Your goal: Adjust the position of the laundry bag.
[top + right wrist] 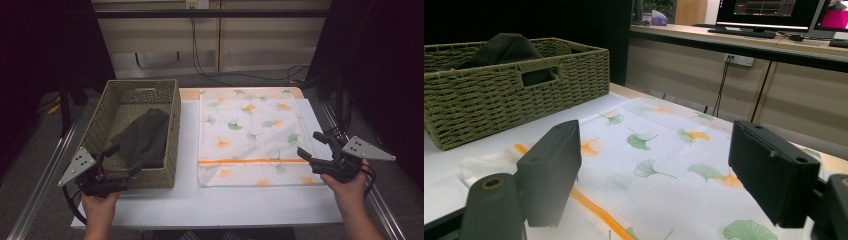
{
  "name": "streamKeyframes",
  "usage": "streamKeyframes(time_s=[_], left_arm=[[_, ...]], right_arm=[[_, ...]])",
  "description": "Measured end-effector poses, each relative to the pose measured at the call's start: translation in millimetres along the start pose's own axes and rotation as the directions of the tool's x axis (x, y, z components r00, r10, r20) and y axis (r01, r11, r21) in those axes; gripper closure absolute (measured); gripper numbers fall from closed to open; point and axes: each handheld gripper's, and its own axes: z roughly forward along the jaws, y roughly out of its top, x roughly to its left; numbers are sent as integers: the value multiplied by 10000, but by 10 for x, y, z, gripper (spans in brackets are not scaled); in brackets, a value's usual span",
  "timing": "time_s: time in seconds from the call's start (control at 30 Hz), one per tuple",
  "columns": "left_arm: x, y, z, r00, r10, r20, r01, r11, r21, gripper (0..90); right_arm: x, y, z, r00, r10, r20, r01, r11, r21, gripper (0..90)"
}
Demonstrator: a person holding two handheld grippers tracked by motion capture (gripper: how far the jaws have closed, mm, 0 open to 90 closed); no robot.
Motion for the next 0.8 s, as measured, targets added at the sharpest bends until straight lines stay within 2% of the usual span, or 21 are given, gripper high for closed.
streamKeyframes(time_s=[0.3,0.5,0.6,0.8], left_arm=[[-1,1,-6,10000,-3,-71,3,10000,-9,39],[-15,-5,-6,9999,-118,55,118,9999,-67,39],[-7,1,-9,10000,60,62,-61,10000,43,40],[-44,29,48,9997,-5,240,5,10000,3,40]], right_arm=[[-4,-3,-3,10000,24,-4,-24,10000,22,211],[5,4,0,10000,-15,-58,15,10000,-27,211],[7,4,-6,10000,-53,-36,53,10000,-8,211],[-8,0,-41,10000,-1,-41,1,10000,6,211]])
